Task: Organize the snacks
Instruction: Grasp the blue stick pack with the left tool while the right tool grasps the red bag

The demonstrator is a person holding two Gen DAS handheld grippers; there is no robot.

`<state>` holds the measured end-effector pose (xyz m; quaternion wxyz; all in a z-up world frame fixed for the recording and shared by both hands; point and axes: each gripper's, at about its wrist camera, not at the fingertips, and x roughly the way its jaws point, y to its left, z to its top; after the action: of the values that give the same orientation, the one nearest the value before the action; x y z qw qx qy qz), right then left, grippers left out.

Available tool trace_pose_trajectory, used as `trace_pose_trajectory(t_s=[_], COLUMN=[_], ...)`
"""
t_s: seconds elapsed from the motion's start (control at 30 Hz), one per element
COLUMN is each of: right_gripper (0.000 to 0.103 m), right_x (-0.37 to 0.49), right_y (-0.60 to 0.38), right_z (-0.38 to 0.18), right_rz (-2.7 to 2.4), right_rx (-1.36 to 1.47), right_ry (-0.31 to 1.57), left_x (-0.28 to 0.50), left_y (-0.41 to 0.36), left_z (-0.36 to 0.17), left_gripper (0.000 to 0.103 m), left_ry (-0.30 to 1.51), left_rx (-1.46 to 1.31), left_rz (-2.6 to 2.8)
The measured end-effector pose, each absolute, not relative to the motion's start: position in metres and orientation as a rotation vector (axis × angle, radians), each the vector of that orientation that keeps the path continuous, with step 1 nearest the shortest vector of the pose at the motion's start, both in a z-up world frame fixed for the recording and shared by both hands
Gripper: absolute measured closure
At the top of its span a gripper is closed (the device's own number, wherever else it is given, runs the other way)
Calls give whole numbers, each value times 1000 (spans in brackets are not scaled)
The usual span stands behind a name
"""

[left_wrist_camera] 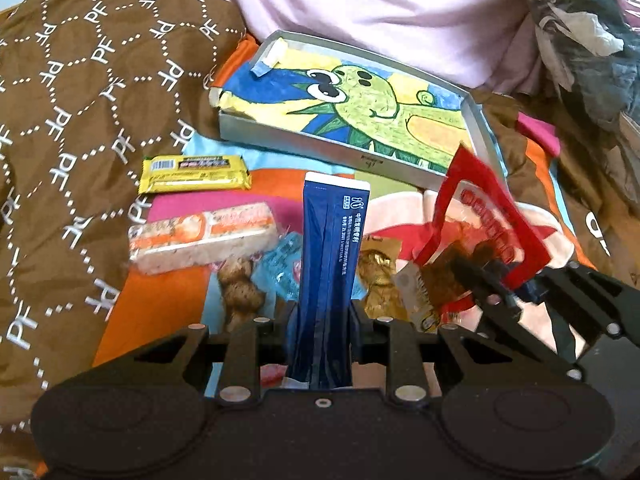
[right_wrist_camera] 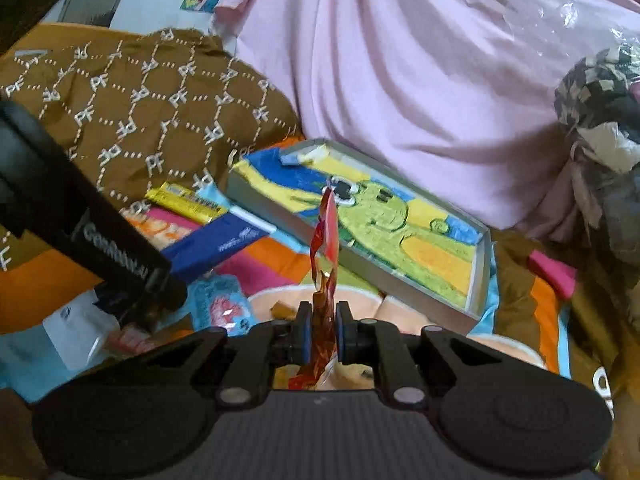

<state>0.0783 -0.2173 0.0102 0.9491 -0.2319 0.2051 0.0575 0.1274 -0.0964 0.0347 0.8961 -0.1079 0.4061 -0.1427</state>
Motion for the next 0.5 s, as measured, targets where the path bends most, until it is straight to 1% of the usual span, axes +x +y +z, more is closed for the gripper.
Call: trace_pose_trajectory(t_s=[0.13, 0.37, 0.5], right_gripper=[90, 90, 90], right_x=[93, 140, 168], right_y=[-231, -278, -305], right_z=[21, 44, 54], right_rz=[107, 139, 142], right_rx=[-395, -171, -38], right_ry=[368, 243, 161], left_x=[150, 208, 240], left_y=[-102, -123, -132], left_z=[46, 77, 85], left_gripper=[76, 76, 75], left_ry=[813, 743, 708], left_rx=[-242, -236, -246], left_rz=[-284, -276, -278])
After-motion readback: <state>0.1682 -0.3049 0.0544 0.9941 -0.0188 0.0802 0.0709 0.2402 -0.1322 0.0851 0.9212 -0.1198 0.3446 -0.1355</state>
